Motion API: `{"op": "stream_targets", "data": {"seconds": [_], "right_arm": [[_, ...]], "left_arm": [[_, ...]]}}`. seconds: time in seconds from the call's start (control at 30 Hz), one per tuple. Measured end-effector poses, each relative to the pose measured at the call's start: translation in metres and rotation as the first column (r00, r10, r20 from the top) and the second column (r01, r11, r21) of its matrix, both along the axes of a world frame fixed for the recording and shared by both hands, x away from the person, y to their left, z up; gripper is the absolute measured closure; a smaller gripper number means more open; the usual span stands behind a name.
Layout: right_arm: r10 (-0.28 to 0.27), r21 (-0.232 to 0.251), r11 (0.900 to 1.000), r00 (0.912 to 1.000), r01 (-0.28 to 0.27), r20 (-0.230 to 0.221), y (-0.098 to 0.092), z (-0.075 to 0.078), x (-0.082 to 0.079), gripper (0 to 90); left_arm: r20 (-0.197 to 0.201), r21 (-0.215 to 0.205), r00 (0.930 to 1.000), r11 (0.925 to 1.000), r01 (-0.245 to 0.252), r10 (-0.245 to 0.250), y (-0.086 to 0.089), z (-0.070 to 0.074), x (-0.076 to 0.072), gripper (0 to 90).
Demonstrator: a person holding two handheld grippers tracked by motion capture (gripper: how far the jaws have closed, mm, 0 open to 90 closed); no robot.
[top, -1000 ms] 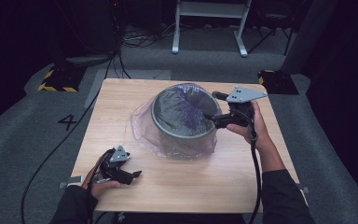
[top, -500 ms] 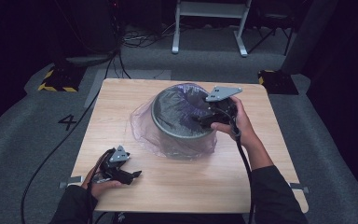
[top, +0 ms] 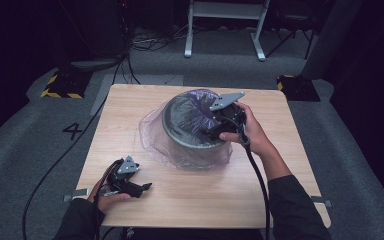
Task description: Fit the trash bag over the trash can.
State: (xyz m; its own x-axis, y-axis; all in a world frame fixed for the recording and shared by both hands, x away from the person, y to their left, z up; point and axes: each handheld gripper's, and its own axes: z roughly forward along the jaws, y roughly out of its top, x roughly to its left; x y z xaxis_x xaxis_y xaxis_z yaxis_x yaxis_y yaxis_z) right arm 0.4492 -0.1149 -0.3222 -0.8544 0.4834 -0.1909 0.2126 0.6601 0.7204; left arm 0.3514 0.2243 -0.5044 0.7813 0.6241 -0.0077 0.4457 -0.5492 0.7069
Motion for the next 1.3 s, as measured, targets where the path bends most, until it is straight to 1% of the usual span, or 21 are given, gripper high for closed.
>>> {"op": "stream_targets", "data": {"seconds": [0.1,0.17,0.2,0.27,0.37,0.4,0.47,0.5,0.6,0.63,0.7,0.83,0.9,1.0,1.03,1.13,1.2,1.23,1.27,1.3], "right_arm": [[0.008,-0.036,0.999,0.9993,-0.01,-0.036,0.005,-0.001,0.004,21.3],[0.014,-0.052,0.998,0.9987,-0.017,-0.049,0.007,-0.003,0.008,21.1],[0.009,-0.061,0.998,0.9981,-0.013,-0.062,0.009,-0.004,0.009,21.1],[0.015,-0.08,0.997,0.9966,-0.022,-0.081,0.011,-0.005,0.011,21.1],[0.002,-0.106,0.994,0.995,-0.013,-0.1,0.013,-0.007,0.014,21.1],[0.0,-0.108,0.994,0.994,-0.012,-0.11,0.013,-0.008,0.015,21.0],[-0.002,-0.133,0.991,0.9912,-0.016,-0.132,0.014,-0.01,0.016,20.7],[-0.006,-0.146,0.989,0.9907,-0.014,-0.136,0.015,-0.011,0.017,20.8],[-0.011,-0.157,0.987,0.9873,-0.014,-0.158,0.016,-0.011,0.019,21.2],[-0.015,-0.17,0.985,0.987,-0.013,-0.16,0.017,-0.011,0.019,21.2],[-0.011,-0.18,0.983,0.9857,-0.02,-0.168,0.018,-0.012,0.02,21.2],[-0.023,-0.198,0.98,0.9815,-0.016,-0.19,0.019,-0.012,0.021,21.2],[-0.029,-0.213,0.977,0.9794,-0.015,-0.2,0.02,-0.012,0.022,21.1],[-0.032,-0.254,0.967,0.9785,-0.021,-0.204,0.023,-0.013,0.023,20.5],[-0.03,-0.257,0.966,0.9784,-0.024,-0.204,0.023,-0.013,0.023,20.5],[-0.029,-0.237,0.971,0.9779,-0.021,-0.207,0.021,-0.012,0.023,20.5],[-0.036,-0.224,0.974,0.9815,-0.008,-0.188,0.02,-0.012,0.023,20.3],[-0.031,-0.218,0.976,0.9842,-0.008,-0.174,0.02,-0.012,0.022,20.5],[-0.013,-0.203,0.979,0.9846,-0.023,-0.174,0.018,-0.011,0.021,20.8],[-0.011,-0.196,0.98,0.9871,-0.02,-0.159,0.017,-0.011,0.02,20.9]], "left_arm": [[-0.002,-0.001,1.0,1.0,0.001,-0.001,0.0,0.0,0.0,12.0],[-0.002,-0.001,1.0,1.0,0.001,-0.001,0.0,0.0,0.0,12.0],[-0.001,-0.001,1.0,1.0,0.001,-0.001,0.0,0.0,0.0,12.0],[-0.001,-0.001,1.0,1.0,0.001,-0.001,0.0,0.0,0.0,12.0],[-0.001,-0.001,1.0,1.0,0.001,-0.001,0.0,0.0,0.0,12.0],[-0.001,-0.001,1.0,1.0,0.001,-0.001,0.0,0.0,0.0,12.0],[-0.001,-0.001,1.0,1.0,0.001,-0.001,0.0,0.0,0.0,12.0],[-0.001,-0.001,1.0,1.0,0.001,-0.001,0.0,0.0,0.0,12.0],[-0.001,-0.002,1.0,1.0,0.001,-0.001,0.0,0.0,0.0,12.0],[-0.001,-0.002,1.0,1.0,0.001,-0.001,0.0,0.0,0.0,12.0],[-0.001,-0.002,1.0,1.0,0.001,-0.001,0.0,0.0,0.0,12.0],[-0.001,-0.002,1.0,1.0,0.001,-0.001,0.0,0.0,0.0,12.0],[-0.001,-0.002,1.0,1.0,0.001,-0.001,0.0,0.0,0.0,12.0],[-0.001,-0.002,1.0,1.0,0.001,-0.001,0.0,0.0,0.0,12.0],[-0.001,-0.002,1.0,1.0,0.001,-0.001,0.0,0.0,0.0,12.0],[-0.001,-0.002,1.0,1.0,0.001,-0.001,0.0,0.0,0.0,12.1],[-0.001,-0.002,1.0,1.0,0.001,-0.001,0.0,0.0,0.0,12.0],[-0.001,-0.002,1.0,1.0,0.001,-0.001,0.0,0.0,0.0,12.0],[-0.001,-0.002,1.0,1.0,0.001,-0.001,0.0,0.0,0.0,12.0],[-0.001,-0.002,1.0,1.0,0.001,-0.001,0.0,0.0,0.0,12.0]]}}
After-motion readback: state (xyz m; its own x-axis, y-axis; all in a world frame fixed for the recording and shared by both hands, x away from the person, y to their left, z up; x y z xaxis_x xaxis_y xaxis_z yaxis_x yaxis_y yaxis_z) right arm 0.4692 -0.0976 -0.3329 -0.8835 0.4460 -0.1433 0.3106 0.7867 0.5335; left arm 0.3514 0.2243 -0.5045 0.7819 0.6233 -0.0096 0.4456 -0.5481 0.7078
